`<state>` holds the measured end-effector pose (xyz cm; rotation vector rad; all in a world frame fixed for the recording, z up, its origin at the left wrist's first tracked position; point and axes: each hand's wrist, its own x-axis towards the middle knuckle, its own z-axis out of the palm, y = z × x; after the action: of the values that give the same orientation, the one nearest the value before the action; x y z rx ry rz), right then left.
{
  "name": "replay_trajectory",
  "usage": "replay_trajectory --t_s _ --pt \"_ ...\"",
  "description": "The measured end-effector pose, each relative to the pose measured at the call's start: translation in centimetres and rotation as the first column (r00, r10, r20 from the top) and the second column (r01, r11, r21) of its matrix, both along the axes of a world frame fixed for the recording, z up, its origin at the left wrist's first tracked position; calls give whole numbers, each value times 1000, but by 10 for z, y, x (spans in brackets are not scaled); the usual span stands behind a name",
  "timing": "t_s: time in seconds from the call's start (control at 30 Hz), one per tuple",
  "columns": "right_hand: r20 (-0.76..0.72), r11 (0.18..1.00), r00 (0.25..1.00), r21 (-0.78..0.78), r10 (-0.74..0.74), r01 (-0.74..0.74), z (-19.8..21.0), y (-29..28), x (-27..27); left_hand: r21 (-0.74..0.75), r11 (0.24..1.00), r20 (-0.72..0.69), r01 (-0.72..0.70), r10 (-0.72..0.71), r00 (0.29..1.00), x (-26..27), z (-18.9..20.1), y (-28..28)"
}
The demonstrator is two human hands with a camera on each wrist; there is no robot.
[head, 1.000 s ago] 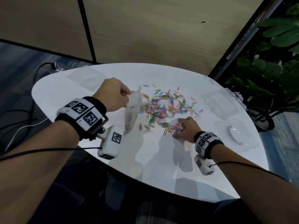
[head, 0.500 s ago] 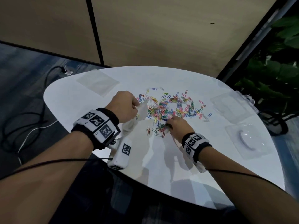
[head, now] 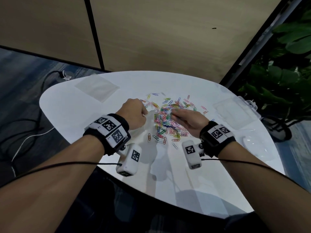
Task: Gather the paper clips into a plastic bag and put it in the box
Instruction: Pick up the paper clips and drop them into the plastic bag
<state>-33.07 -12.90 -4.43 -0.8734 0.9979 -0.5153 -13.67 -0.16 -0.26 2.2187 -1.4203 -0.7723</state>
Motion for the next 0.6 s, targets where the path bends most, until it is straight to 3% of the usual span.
replay_trajectory --t_s 0.07,0.17,0.3,0.43,0.5,0.6 --pt "92 999 995 44 -31 27 7 14 13 -7 1000 -11 1 -1 1000 -5 -2 -1" --pt "107 998 993 50 -53 48 3 35 29 -13 1000 -23 0 0 1000 -13 -4 -2" --pt "-91 998 996 -53 21 -26 -2 56 42 -29 999 -107 -30 27 994 -17 -7 -8" --pt "-289 967 949 -172 130 -185 -1 55 45 -49 999 -123 -13 7 992 -20 -5 -9" --pt "-482 874 859 -327 173 -360 -3 53 43 -37 999 -117 -16 11 993 -21 -5 -8" --pt "-732 568 655 -463 188 -681 7 53 38 -34 999 -108 -13 10 994 -24 -2 -5"
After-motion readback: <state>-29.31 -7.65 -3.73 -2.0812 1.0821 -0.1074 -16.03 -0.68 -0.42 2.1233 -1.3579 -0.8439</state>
